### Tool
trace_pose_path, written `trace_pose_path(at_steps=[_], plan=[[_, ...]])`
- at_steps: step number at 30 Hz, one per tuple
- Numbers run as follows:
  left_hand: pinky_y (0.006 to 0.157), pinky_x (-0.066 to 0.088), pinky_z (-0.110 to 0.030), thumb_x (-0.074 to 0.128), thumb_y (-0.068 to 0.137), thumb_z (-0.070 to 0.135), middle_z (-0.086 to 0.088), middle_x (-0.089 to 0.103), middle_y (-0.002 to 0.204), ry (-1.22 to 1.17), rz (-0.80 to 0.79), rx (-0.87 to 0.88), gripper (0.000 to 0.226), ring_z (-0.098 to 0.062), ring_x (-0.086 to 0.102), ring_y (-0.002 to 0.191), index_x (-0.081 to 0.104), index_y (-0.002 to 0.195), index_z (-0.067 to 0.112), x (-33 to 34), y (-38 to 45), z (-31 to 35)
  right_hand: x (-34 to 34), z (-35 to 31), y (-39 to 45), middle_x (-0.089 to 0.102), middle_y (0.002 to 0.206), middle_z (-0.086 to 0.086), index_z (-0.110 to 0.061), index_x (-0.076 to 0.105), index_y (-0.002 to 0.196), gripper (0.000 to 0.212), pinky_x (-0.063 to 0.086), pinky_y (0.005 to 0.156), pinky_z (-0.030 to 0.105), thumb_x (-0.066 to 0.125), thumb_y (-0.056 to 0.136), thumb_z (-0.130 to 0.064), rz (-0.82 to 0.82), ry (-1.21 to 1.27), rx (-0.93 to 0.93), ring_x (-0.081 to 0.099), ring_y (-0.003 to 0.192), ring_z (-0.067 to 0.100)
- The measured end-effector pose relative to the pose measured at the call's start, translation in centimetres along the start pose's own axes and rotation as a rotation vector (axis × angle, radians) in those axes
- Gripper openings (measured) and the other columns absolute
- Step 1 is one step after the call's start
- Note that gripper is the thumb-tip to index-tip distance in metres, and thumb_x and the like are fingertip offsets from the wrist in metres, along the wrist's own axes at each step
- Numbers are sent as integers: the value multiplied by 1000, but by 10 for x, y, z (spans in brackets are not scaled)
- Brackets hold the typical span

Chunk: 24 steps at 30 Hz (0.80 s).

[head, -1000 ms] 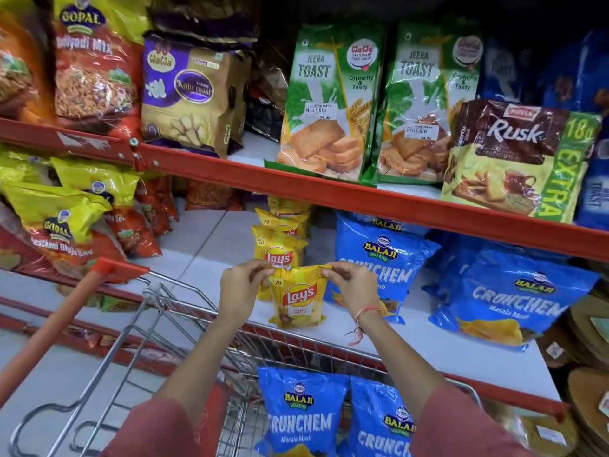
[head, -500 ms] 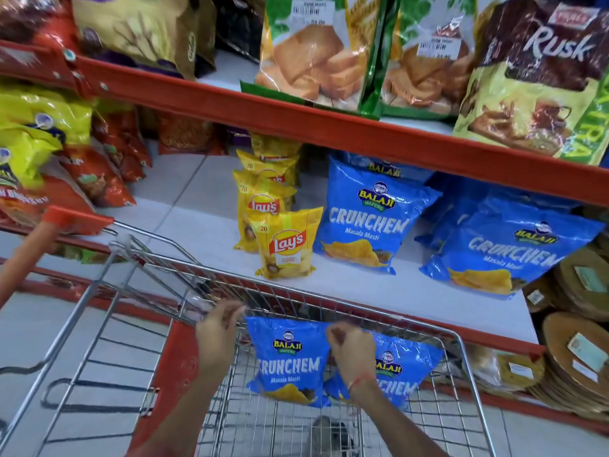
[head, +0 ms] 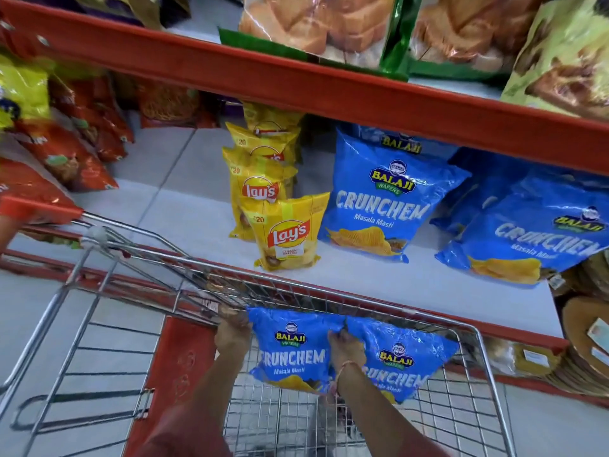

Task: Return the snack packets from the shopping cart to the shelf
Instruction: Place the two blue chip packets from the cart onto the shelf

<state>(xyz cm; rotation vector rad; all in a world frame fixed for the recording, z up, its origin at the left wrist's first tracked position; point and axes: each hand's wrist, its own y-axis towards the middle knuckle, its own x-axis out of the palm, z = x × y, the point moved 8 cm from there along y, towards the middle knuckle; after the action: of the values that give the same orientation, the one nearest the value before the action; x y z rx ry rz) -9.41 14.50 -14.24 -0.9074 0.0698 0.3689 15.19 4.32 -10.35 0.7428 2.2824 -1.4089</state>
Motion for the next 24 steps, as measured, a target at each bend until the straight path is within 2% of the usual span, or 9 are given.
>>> trace_pose_path(at_steps=[3, 5, 6, 8, 11, 14, 19, 22, 24], plan=[[53, 46, -16, 47, 92, -5, -6, 65, 54, -65, -62, 6, 15, -13, 59, 54, 61, 85, -7, 3, -2, -5, -7, 0, -10, 70, 113, 13, -27, 64, 120, 33, 48, 76, 29, 61, 89, -36, 43, 103, 6, 65, 101, 30], [68, 50, -25, 51, 93, 4, -19, 71, 81, 113, -14, 50, 16, -27, 69, 78, 61, 97, -7, -4, -6, -2, -12, -1, -11, 69, 119, 11, -29, 61, 125, 38, 49, 78, 28, 64, 88, -35, 67, 114, -5, 65, 104, 29], [80, 52, -31, 55, 92, 6, -20, 70, 100, 250, 8, 95, 21, -32, 67, 97, 62, 108, -5, -8, -10, 4, -14, -2, -10, 68, 121, 10, -29, 62, 125, 37, 49, 79, 27, 64, 88, -35, 72, 98, -20, 65, 105, 29], [91, 51, -39, 54, 91, 6, -22, 65, 119, 350, 29, 131, 30, -38, 61, 110, 59, 121, 0, -10, -6, 5, -20, -6, -6, 70, 118, 8, -26, 67, 120, 33, 47, 74, 23, 64, 88, -33, 89, 83, -41, 66, 100, 25], [83, 49, -39, 49, 93, 7, -25, 66, 116, 425, 18, 141, 21, -38, 62, 106, 61, 107, -2, -3, 5, 5, -20, -15, 4, 72, 111, 9, -16, 70, 110, 28, 49, 73, 26, 60, 90, -33, 107, -73, -86, 67, 94, 25], [93, 48, -42, 61, 89, 10, -27, 67, 115, 396, -56, 184, 22, -38, 62, 108, 64, 104, -7, 7, 13, 4, -12, -23, 8, 71, 110, 13, -12, 65, 114, 32, 50, 73, 29, 57, 92, -34, 121, -185, -143, 67, 101, 29], [77, 47, -31, 73, 81, 18, -24, 71, 108, 346, 51, 210, 30, -35, 66, 100, 70, 103, -3, -26, -1, 0, -21, -6, -5, 76, 101, 13, -12, 75, 102, 24, 54, 79, 34, 71, 84, -27, 206, 26, -164, 70, 95, 28], [68, 51, -9, 65, 87, 10, -23, 69, 114, 314, -17, 326, 26, -23, 63, 95, 68, 108, -6, -38, -16, 7, -31, 10, -18, 77, 100, 13, -7, 77, 97, 24, 53, 81, 29, 77, 79, -23, 204, 159, -197, 71, 92, 26], [72, 52, -17, 65, 87, 9, -24, 70, 112, 286, -21, 411, 24, -27, 65, 97, 68, 107, -5, -48, -32, 15, -39, 19, -30, 76, 98, 17, -2, 76, 94, 23, 52, 79, 29, 79, 77, -17, 199, 272, -236, 71, 89, 27]])
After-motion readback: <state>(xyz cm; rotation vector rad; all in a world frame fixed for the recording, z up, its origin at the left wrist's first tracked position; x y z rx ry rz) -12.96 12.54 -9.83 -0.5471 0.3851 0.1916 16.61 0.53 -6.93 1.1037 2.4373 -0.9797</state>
